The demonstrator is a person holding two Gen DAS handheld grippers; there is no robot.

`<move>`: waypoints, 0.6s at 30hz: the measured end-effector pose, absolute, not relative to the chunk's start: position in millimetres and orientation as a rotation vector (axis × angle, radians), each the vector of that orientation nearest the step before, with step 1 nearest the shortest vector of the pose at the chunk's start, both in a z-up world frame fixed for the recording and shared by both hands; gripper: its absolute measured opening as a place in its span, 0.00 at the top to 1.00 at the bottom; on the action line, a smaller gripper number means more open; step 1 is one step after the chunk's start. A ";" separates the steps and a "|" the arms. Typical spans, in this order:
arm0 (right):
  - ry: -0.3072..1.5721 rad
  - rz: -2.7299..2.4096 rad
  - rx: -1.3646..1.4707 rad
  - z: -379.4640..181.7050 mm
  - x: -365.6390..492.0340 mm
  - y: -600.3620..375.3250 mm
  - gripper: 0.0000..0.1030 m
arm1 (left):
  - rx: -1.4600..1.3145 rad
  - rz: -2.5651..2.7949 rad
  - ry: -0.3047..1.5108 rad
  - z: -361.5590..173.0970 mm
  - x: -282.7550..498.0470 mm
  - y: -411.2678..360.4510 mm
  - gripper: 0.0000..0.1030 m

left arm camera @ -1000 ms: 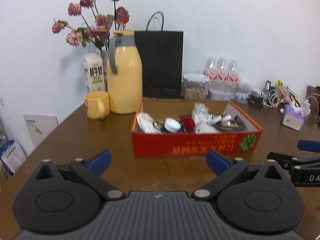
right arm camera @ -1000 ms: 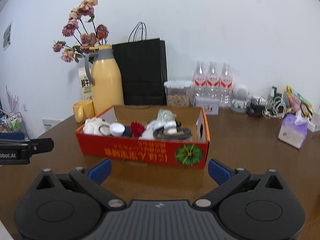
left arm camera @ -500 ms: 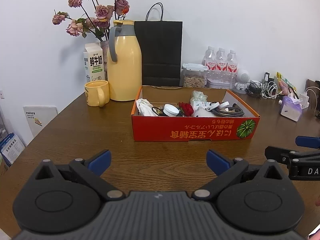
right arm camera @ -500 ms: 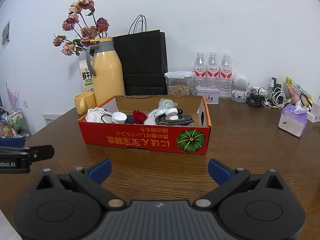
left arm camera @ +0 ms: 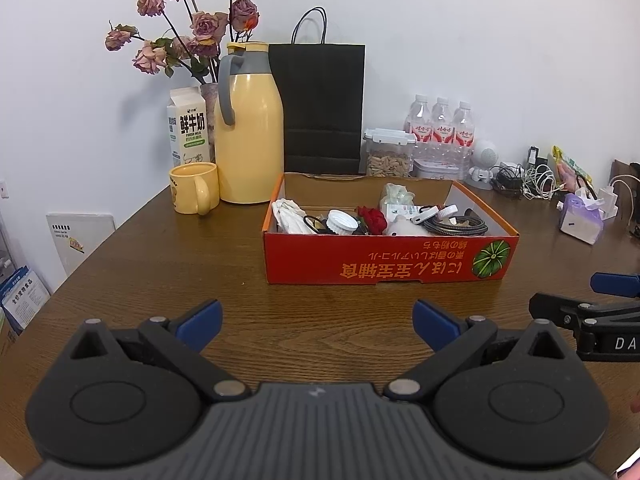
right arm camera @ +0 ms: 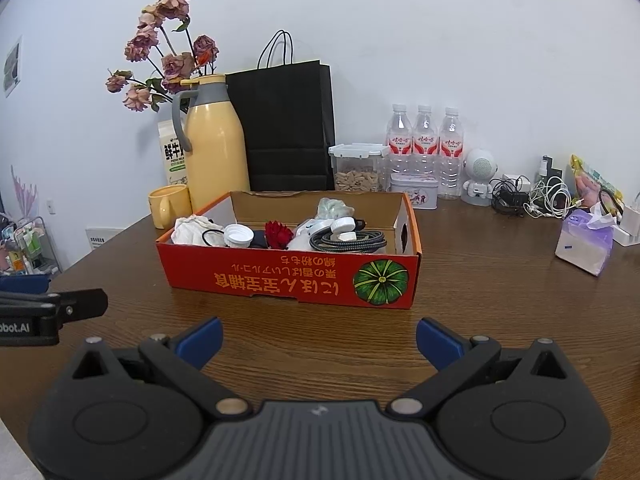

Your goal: Organize objects

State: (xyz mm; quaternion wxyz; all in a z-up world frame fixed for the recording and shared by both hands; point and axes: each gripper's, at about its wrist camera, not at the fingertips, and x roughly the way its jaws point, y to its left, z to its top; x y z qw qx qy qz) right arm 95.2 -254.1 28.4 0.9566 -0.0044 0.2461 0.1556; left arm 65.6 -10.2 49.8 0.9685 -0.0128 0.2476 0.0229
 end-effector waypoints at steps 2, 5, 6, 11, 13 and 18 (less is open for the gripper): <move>0.500 0.315 -0.009 28.4 95.8 -254.1 0.00 | -0.026 0.046 0.500 49.7 65.4 -10.0 0.00; 0.500 0.316 -0.009 28.2 95.8 -253.9 0.00 | -0.026 0.046 0.501 49.0 66.1 -10.0 0.00; 0.500 0.315 -0.009 28.0 96.2 -254.3 0.00 | -0.026 0.046 0.501 48.8 66.4 -9.9 0.00; 0.501 0.315 -0.009 27.4 95.9 -253.4 0.00 | -0.027 0.046 0.501 48.4 66.4 -9.9 0.00; 0.501 0.314 -0.009 27.3 96.1 -253.5 0.00 | -0.027 0.046 0.501 48.5 66.3 -9.7 0.00; 0.501 0.315 -0.009 27.1 96.5 -253.5 0.00 | -0.028 0.046 0.501 48.4 66.6 -9.5 0.00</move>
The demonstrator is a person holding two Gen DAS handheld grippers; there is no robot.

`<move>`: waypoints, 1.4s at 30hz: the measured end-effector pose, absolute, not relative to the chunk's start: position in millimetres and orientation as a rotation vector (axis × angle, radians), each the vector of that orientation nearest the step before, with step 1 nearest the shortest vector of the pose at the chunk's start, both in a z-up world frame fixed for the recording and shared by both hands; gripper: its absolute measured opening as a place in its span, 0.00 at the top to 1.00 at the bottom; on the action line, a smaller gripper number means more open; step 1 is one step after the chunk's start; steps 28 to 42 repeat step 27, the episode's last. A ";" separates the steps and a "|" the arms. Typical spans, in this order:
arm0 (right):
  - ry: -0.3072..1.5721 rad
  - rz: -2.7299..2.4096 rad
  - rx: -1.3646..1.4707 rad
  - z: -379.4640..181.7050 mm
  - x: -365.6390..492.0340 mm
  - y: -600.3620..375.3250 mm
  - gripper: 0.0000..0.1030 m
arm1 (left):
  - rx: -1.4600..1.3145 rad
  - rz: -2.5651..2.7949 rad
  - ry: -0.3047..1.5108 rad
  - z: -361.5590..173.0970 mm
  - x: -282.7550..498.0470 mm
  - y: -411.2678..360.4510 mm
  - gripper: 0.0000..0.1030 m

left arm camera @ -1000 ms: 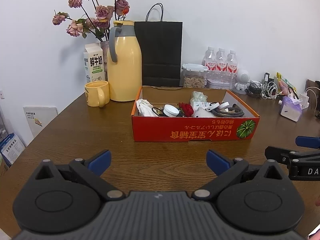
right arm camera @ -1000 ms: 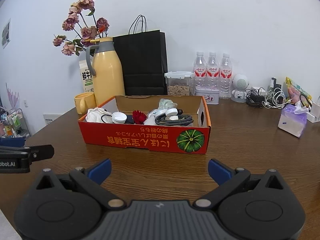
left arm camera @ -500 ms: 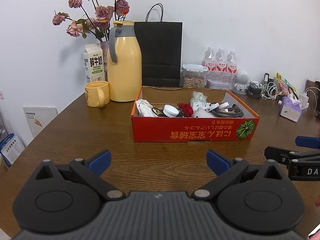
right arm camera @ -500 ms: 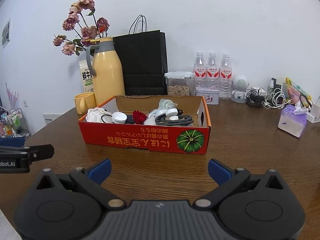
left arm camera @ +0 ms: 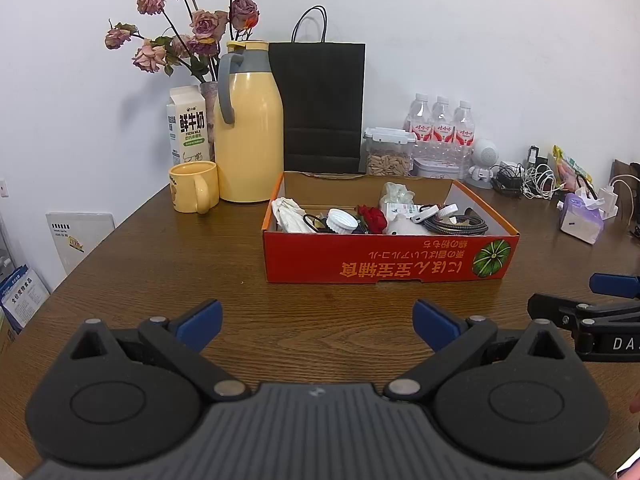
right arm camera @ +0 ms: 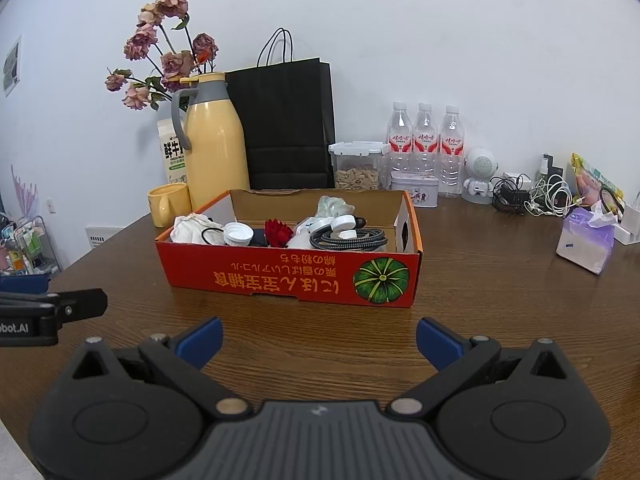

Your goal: Organize objects

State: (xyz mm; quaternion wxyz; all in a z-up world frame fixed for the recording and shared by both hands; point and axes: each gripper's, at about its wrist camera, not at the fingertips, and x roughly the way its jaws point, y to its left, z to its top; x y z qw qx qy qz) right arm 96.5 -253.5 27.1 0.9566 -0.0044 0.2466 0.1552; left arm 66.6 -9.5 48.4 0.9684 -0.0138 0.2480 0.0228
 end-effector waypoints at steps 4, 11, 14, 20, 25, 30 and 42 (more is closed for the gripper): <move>0.501 0.314 -0.009 27.0 96.7 -253.1 0.00 | -0.028 0.045 0.501 48.5 66.6 -9.2 0.00; 0.501 0.315 -0.009 27.1 96.9 -252.9 0.00 | -0.027 0.044 0.499 48.0 66.6 -9.5 0.00; 0.501 0.314 -0.009 27.1 96.9 -252.7 0.00 | -0.027 0.044 0.499 48.4 66.7 -9.9 0.00; 0.501 0.314 -0.009 27.2 96.8 -252.8 0.00 | -0.022 0.049 0.496 48.9 66.7 -10.4 0.00; 0.502 0.315 -0.009 27.2 97.0 -253.0 0.00 | -0.026 0.057 0.496 49.1 65.8 -9.7 0.00; 0.501 0.314 -0.009 27.3 96.6 -252.6 0.00 | -0.028 0.064 0.499 49.1 66.0 -9.0 0.00; 0.501 0.314 -0.009 27.3 96.6 -252.6 0.00 | -0.028 0.064 0.499 49.1 66.0 -9.0 0.00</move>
